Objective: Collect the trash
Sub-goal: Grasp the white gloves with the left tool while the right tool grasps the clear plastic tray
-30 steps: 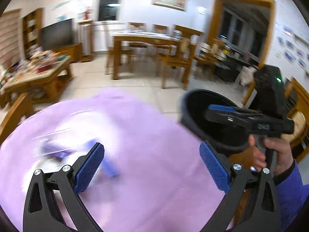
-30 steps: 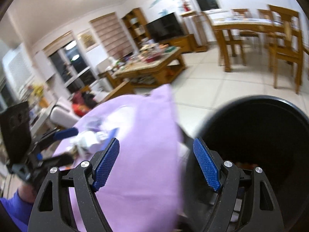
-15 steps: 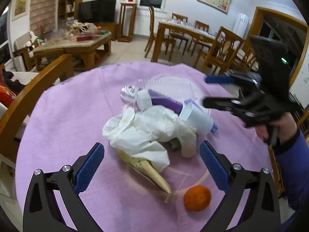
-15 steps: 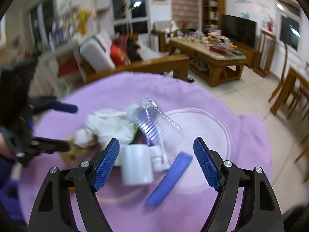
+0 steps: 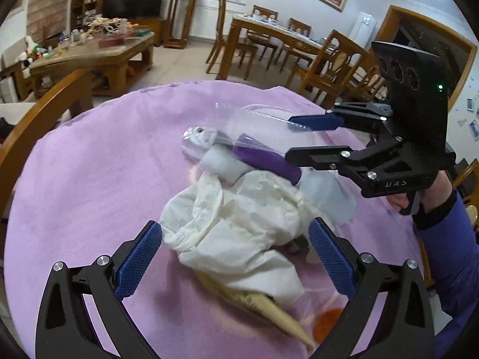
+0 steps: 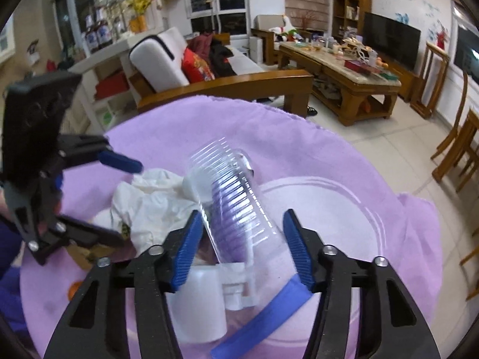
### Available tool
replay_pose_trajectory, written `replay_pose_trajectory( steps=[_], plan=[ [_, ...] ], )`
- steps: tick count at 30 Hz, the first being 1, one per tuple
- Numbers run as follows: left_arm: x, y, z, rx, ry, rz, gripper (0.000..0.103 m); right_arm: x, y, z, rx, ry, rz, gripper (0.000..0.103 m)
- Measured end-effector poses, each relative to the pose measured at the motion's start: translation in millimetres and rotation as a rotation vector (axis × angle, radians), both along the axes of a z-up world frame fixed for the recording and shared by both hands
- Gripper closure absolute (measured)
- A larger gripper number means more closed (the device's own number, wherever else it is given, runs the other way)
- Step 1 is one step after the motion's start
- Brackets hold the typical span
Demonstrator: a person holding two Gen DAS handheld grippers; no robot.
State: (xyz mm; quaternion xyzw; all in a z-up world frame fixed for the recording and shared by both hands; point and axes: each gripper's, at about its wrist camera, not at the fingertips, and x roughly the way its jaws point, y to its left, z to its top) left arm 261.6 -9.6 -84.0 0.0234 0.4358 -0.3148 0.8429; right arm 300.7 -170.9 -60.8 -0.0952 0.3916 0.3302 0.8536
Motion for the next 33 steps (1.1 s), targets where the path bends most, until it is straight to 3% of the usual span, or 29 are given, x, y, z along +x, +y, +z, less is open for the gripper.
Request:
replay_pose_trajectory(
  steps=[1, 2, 6, 11, 16, 21, 22, 23, 25, 30, 31, 32, 33],
  plan=[
    [0.3, -3.4, 0.0, 0.011, -0.007, -0.008, 0.018, -1.0, -1.1, 1.4, 0.011, 0.0, -0.011, 0.057],
    [0.5, -6.5, -0.9, 0.027, -0.012, -0.016, 0.038, -2.1, -1.5, 2.2, 0.013, -0.002, -0.018, 0.058],
    [-3.3, -11.3, -4.0, 0.046, -0.028, -0.03, 0.056, -9.7, -7.0, 9.4, 0.034, -0.027, -0.063, 0.06],
    [-12.1, 9.3, 14.0, -0.048, -0.084, 0.036, 0.067, -21.9, -21.6, 22.9, 0.09, -0.066, -0.125, 0.062],
    [-20.9, 30.3, 42.5, -0.108, -0.134, 0.077, 0.068, -35.2, -36.3, 35.2, 0.146, -0.082, -0.155, 0.062],
    [-12.2, 22.9, 25.7, -0.043, -0.046, 0.06, 0.063, -47.9, -46.3, 38.8, 0.189, -0.078, -0.171, 0.062],
    [-9.0, 20.3, 18.7, -0.032, -0.03, 0.064, 0.046, -50.6, -43.7, 38.6, 0.194, -0.076, -0.172, 0.062],
    [-6.4, 17.0, 14.5, -0.026, -0.019, 0.064, 0.02, -54.3, -45.0, 38.1, 0.2, -0.075, -0.174, 0.062],
    [-5.5, 7.9, 9.0, -0.02, -0.019, 0.051, 0.005, -59.2, -46.9, 36.5, 0.198, -0.072, -0.179, 0.062],
    [-1.1, -22.7, -2.4, 0.036, 0.001, 0.022, 0.006, -67.3, -55.8, 32.2, 0.202, -0.054, -0.194, 0.062],
    [-0.3, -28.3, -5.4, 0.055, -0.001, 0.015, 0.019, -68.4, -56.4, 31.8, 0.205, -0.053, -0.195, 0.062],
    [0.9, -33.7, -9.8, 0.082, -0.003, 0.008, 0.038, -70.3, -56.1, 31.5, 0.211, -0.053, -0.2, 0.062],
    [1.0, -33.6, -10.3, 0.059, -0.001, 0.004, 0.043, -71.4, -57.1, 31.4, 0.214, -0.053, -0.202, 0.062]
  ],
)
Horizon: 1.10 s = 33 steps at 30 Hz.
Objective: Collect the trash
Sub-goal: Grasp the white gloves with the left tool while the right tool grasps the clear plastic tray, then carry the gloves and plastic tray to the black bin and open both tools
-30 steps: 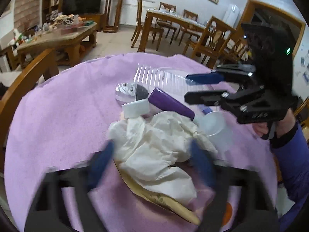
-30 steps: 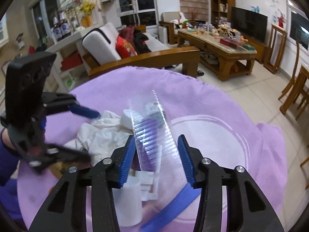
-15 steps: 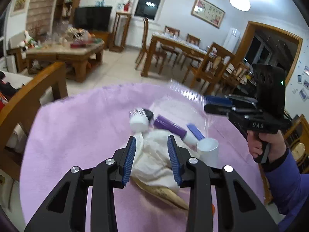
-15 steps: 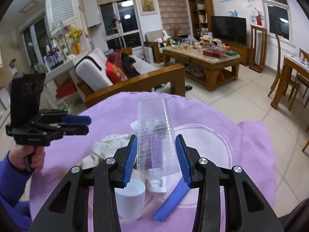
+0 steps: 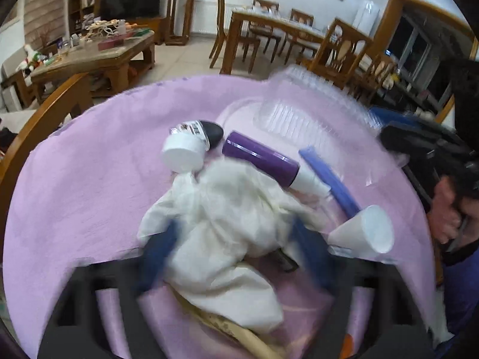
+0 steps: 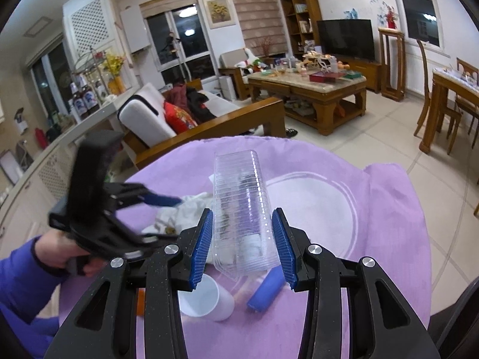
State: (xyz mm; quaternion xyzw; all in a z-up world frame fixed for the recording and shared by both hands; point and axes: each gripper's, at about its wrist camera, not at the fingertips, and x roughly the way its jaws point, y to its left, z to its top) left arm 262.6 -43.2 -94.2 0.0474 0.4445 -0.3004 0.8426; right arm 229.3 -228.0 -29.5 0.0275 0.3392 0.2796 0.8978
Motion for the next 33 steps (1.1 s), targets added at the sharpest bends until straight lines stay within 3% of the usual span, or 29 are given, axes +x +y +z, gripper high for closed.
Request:
replay_pose_trajectory(
  steps=[2, 4, 10, 12, 18, 22, 33],
  plan=[
    [-1.0, 5.1, 4.1, -0.046, -0.006, 0.007, 0.085, -2.9, -2.5, -1.0, 0.005, 0.0, -0.003, 0.062],
    [-4.4, 13.4, 10.4, -0.064, -0.039, 0.029, 0.091, -5.9, -4.2, -1.7, 0.008, 0.001, -0.005, 0.062],
    [-21.7, 56.8, 46.5, -0.349, -0.061, 0.054, 0.092, -15.0, -15.0, 3.5, 0.052, -0.01, -0.019, 0.062],
    [-31.3, 61.7, 62.3, -0.382, -0.085, 0.06, 0.092, -21.3, -21.6, 8.6, 0.079, -0.024, -0.022, 0.062],
    [-62.5, 35.2, 105.2, -0.357, -0.177, 0.025, 0.092, -51.9, -46.6, 21.5, 0.137, -0.073, -0.033, 0.062],
    [-75.0, -9.5, 119.4, -0.342, -0.204, -0.031, 0.092, -79.1, -80.7, 28.2, 0.167, -0.098, -0.073, 0.062],
    [-95.2, -152.4, 114.6, -0.337, -0.159, -0.236, 0.092, -169.1, -240.8, 22.0, 0.207, -0.13, -0.358, 0.062]
  ],
)
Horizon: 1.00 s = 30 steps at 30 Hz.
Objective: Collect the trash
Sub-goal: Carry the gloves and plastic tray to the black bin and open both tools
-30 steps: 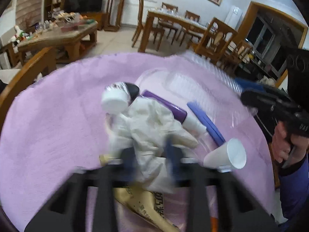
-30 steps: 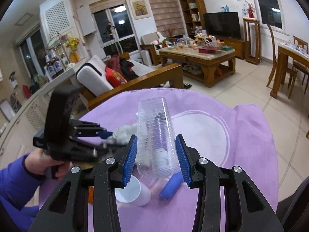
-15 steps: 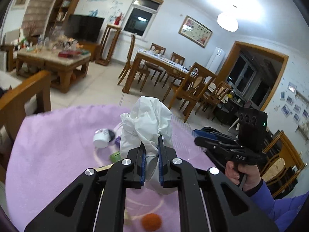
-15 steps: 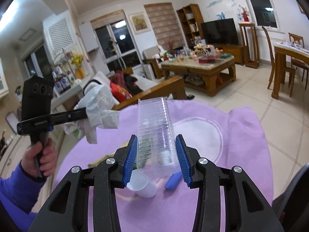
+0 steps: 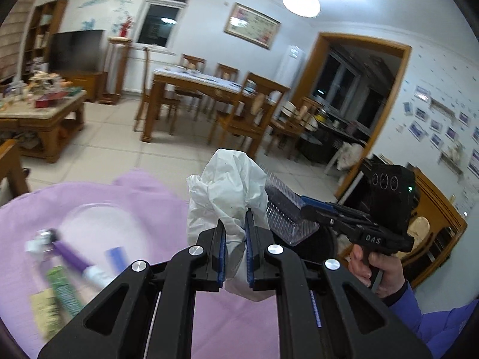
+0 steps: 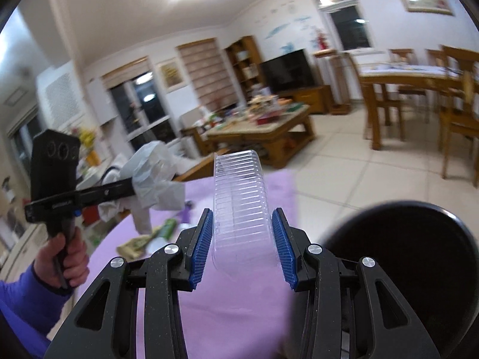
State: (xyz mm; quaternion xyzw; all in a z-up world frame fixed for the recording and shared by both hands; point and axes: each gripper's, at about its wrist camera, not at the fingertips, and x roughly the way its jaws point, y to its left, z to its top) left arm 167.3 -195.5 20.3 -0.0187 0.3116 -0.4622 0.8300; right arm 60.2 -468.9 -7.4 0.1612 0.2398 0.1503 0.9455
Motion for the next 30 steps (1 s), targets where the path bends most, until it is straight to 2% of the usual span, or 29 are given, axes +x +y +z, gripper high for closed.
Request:
replay_pose_trajectory(
  steps=[4, 8, 13, 19, 22, 30],
  plan=[
    [-2.1, -52.5, -17.6, 0.018, 0.034, -0.077, 0.092, -28.0, -57.2, -22.8, 0.015, 0.042, -0.105, 0.062],
    [-1.8, -98.6, -41.7, 0.036, 0.086, -0.129, 0.091, -45.9, -93.6, -47.4, 0.034, 0.09, -0.166, 0.062],
    [0.8, -149.5, -73.6, 0.102, 0.121, -0.163, 0.091, -57.6, -122.2, -75.3, 0.059, 0.127, -0.209, 0.062],
    [-3.6, -173.8, -95.9, 0.191, 0.122, -0.173, 0.091, -64.2, -144.1, -102.1, 0.077, 0.159, -0.228, 0.062],
    [-1.5, -181.4, -104.7, 0.237, 0.124, -0.17, 0.09, -52.0, -137.9, -104.9, 0.074, 0.171, -0.23, 0.062],
    [-1.9, -181.9, -110.0, 0.275, 0.123, -0.167, 0.088, -39.0, -128.6, -110.7, 0.06, 0.193, -0.237, 0.061]
  ],
)
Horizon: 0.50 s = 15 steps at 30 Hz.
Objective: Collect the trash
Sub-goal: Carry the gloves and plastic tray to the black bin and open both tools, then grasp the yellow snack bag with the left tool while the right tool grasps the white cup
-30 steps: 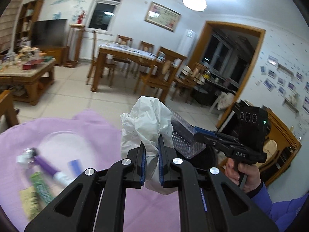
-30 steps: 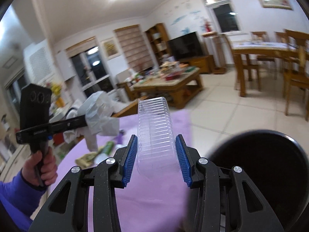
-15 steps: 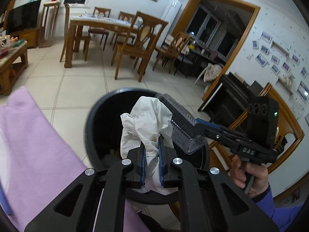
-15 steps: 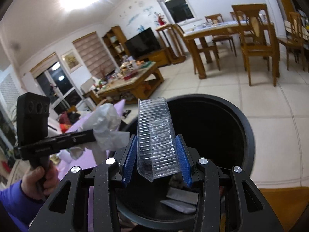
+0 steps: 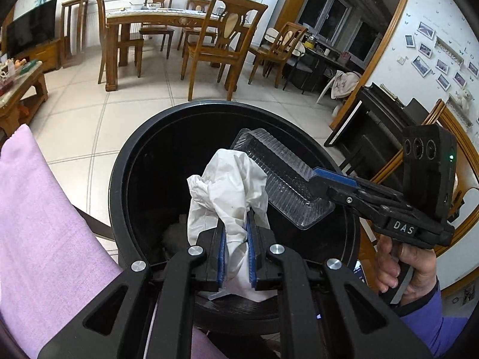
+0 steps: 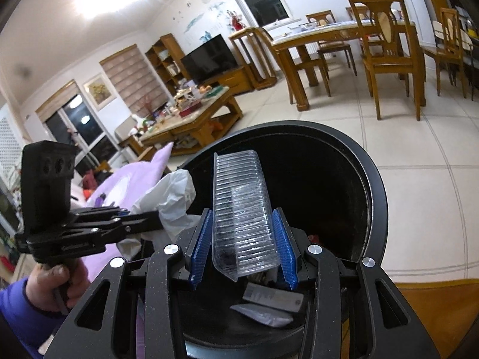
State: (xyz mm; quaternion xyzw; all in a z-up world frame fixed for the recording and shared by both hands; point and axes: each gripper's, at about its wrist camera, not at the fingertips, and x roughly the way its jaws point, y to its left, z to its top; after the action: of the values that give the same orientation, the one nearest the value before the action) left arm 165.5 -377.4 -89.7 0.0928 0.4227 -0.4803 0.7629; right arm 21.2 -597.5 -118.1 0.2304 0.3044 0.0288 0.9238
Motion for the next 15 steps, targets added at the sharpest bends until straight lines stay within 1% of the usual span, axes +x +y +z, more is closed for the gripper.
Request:
replay_pose_trajectory(
  steps=[1, 2, 3, 4, 5, 7, 11, 14, 15],
  plan=[
    [-0.8, -4.6, 0.6, 0.004, 0.001, 0.001, 0.081, 0.8, 1.5, -0.8, -0.003, 0.004, 0.001, 0.06],
    [-0.9, -6.8, 0.5, 0.008, 0.002, 0.003, 0.058, 4.0, 2.1, 3.8, -0.007, 0.006, -0.001, 0.059],
    [-1.4, -5.8, 1.8, 0.012, -0.01, 0.012, 0.04, 5.1, 4.7, 4.8, -0.012, 0.008, -0.005, 0.056],
    [-5.3, -5.8, 4.9, 0.011, -0.028, 0.022, 0.008, 5.7, 6.8, 6.5, -0.021, 0.007, -0.011, 0.052],
    [-7.0, -3.1, 9.2, 0.001, -0.054, 0.031, 0.005, 6.9, 12.1, 9.7, -0.028, 0.004, -0.015, 0.047],
    [-13.2, 1.7, 16.9, -0.008, -0.092, 0.021, 0.005, 6.6, 18.3, 14.6, -0.044, -0.004, -0.013, 0.046],
    [-18.2, 11.6, 25.4, -0.017, -0.107, 0.026, 0.005, 7.5, 23.8, 21.5, -0.042, -0.023, -0.014, 0.046],
    [-21.2, 31.2, 34.8, -0.04, -0.106, 0.043, 0.005, 5.6, 31.5, 29.8, -0.063, -0.046, -0.014, 0.029],
    [-22.4, 36.5, 36.7, -0.046, -0.107, 0.05, 0.005, 6.3, 36.1, 32.8, -0.068, -0.051, -0.007, 0.027]
  ],
)
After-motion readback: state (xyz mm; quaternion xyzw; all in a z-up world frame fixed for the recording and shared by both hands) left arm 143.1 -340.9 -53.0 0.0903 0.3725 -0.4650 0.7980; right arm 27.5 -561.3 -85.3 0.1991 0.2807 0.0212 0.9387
